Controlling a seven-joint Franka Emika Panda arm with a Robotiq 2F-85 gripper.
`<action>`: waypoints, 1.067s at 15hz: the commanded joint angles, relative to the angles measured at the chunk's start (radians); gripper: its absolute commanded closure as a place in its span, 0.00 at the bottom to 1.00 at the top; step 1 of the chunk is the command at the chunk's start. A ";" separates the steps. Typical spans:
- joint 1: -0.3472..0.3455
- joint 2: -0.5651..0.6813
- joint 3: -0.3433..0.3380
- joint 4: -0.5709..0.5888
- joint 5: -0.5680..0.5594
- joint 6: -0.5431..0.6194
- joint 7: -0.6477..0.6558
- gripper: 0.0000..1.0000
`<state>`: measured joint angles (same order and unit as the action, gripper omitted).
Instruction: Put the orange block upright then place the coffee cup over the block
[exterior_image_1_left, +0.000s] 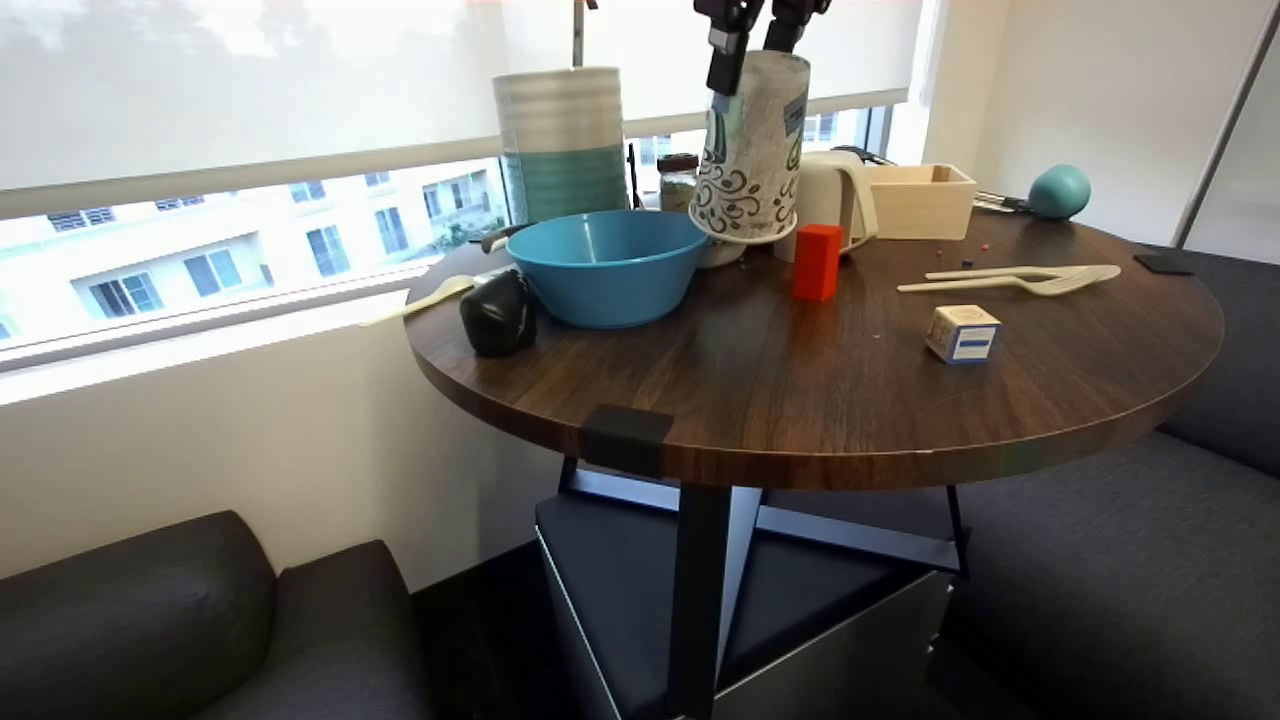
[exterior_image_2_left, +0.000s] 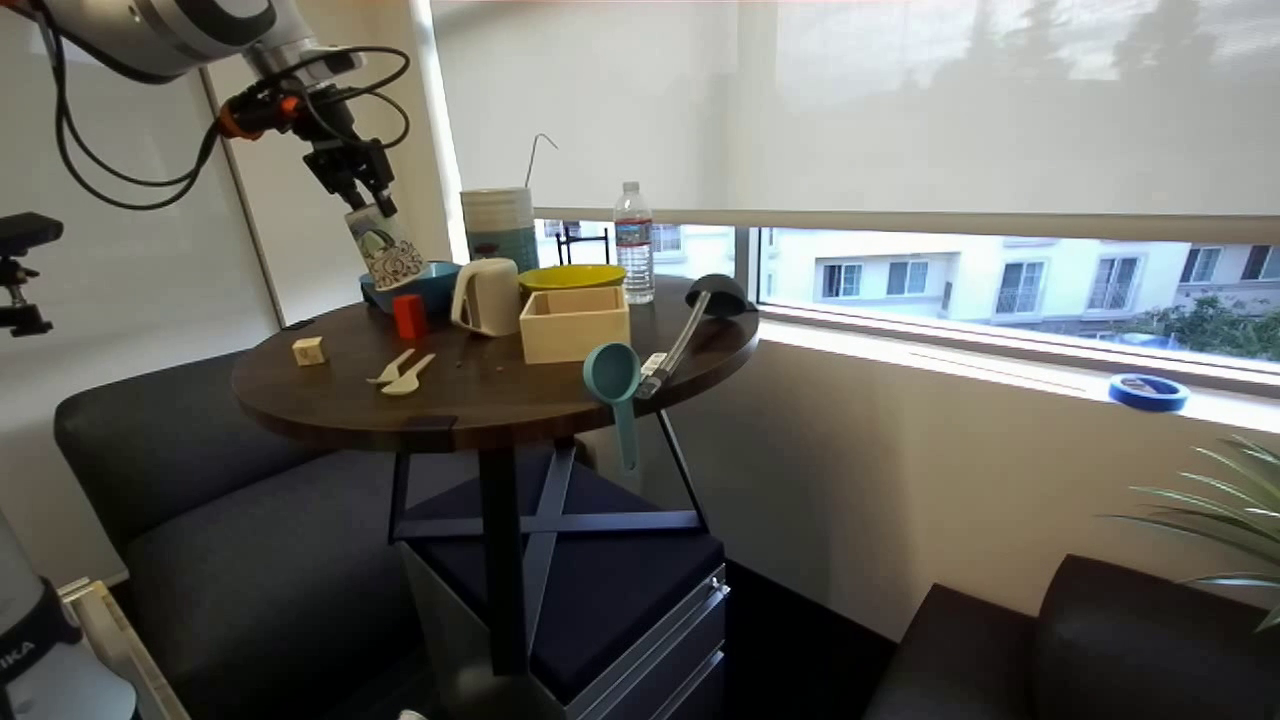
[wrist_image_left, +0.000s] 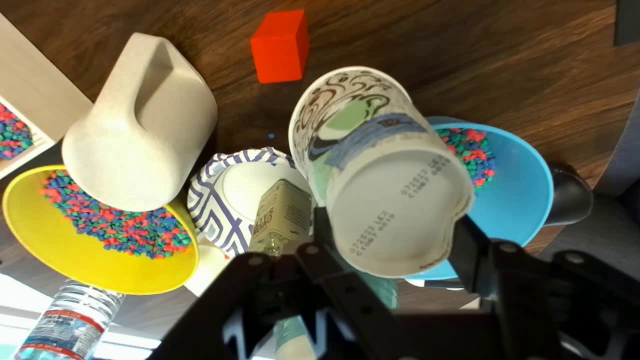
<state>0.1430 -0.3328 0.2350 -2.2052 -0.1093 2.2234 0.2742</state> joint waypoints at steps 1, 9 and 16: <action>-0.034 0.019 0.040 0.033 -0.068 -0.022 0.115 0.67; -0.036 0.011 0.044 0.012 -0.061 0.003 0.206 0.42; -0.040 -0.049 0.026 -0.004 -0.063 -0.074 0.177 0.67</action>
<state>0.1086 -0.3264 0.2713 -2.1955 -0.1715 2.2132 0.4794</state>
